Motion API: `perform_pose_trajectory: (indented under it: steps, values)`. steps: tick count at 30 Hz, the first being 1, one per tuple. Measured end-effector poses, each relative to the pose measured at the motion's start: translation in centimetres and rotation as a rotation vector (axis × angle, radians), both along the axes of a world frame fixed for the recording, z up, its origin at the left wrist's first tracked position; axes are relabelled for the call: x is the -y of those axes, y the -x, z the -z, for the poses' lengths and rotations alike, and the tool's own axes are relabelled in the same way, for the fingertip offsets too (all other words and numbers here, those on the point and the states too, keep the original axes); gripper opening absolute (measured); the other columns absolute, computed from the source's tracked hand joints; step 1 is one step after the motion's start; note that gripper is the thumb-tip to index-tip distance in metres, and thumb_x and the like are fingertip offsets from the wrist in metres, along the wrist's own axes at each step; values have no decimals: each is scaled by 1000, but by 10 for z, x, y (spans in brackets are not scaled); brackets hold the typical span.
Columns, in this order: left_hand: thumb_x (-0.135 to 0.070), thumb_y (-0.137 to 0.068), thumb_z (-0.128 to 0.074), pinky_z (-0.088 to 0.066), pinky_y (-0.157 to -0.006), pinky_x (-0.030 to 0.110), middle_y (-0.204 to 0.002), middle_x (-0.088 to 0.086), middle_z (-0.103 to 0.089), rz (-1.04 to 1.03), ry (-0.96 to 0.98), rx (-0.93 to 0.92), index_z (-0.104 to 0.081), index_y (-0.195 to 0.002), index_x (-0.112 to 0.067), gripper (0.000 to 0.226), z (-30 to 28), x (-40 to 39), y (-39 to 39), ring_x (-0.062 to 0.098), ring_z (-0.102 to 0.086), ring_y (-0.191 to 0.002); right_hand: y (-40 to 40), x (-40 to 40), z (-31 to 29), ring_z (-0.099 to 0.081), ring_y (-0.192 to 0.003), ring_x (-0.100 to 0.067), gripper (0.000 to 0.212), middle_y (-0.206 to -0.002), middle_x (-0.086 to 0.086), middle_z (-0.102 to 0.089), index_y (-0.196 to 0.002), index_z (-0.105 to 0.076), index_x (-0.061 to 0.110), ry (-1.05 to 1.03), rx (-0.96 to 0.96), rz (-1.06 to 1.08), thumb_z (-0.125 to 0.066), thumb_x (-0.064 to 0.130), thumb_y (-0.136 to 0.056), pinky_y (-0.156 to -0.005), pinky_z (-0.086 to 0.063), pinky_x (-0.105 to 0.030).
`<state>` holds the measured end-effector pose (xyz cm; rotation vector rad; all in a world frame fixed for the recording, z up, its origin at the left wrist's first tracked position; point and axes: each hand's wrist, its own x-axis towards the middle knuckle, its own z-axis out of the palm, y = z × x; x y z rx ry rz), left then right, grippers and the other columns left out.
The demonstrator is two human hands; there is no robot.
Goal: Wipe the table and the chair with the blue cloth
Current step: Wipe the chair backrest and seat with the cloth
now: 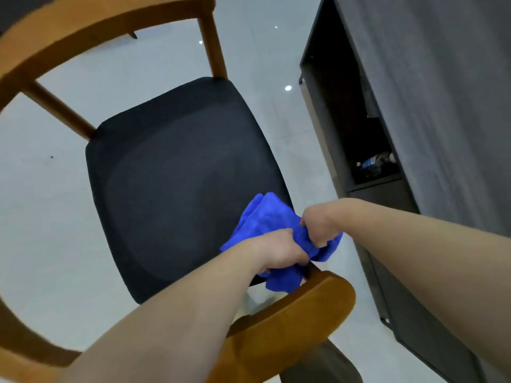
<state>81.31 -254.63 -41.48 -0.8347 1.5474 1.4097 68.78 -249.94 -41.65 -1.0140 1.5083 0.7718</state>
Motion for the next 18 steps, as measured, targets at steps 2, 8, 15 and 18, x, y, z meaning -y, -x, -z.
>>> perform_pose_trajectory:
  steps: [2,8,15,18]
  values:
    - [-28,-85,-61,-46,-65,33,-85,2,-57,-34,-41,50,-58,-102,-21,18,3,-8,7,18,-52,-72,4,-9,3,-55,-78,-25,36,-77,-4,-57,-112,-66,7,-51,22,28,-54,5,-78,-71,-46,-32]
    - [-42,-79,-64,-47,-78,36,-114,10,-65,-94,-54,116,-59,-111,-21,39,6,-20,11,21,-58,-90,1,-19,-2,-47,-65,-19,11,-76,-5,-51,-90,-62,5,-45,33,-54,-52,4,-87,-67,-41,-28]
    - [-45,-80,-67,-47,-93,40,-120,6,-63,-85,-44,142,-60,-119,-23,46,7,-23,12,22,-56,-103,-6,-19,-8,-47,-85,-24,28,-72,-3,-44,-66,-46,13,-48,8,-190,-55,4,-90,-76,-39,-31]
    - [-44,-81,-68,-46,-96,41,-122,6,-62,-92,-41,143,-59,-118,-22,43,10,-23,11,25,-56,-112,-7,-18,-11,-47,-86,-23,24,-73,-3,-44,-70,-50,12,-53,23,-223,-55,5,-92,-77,-38,-30]
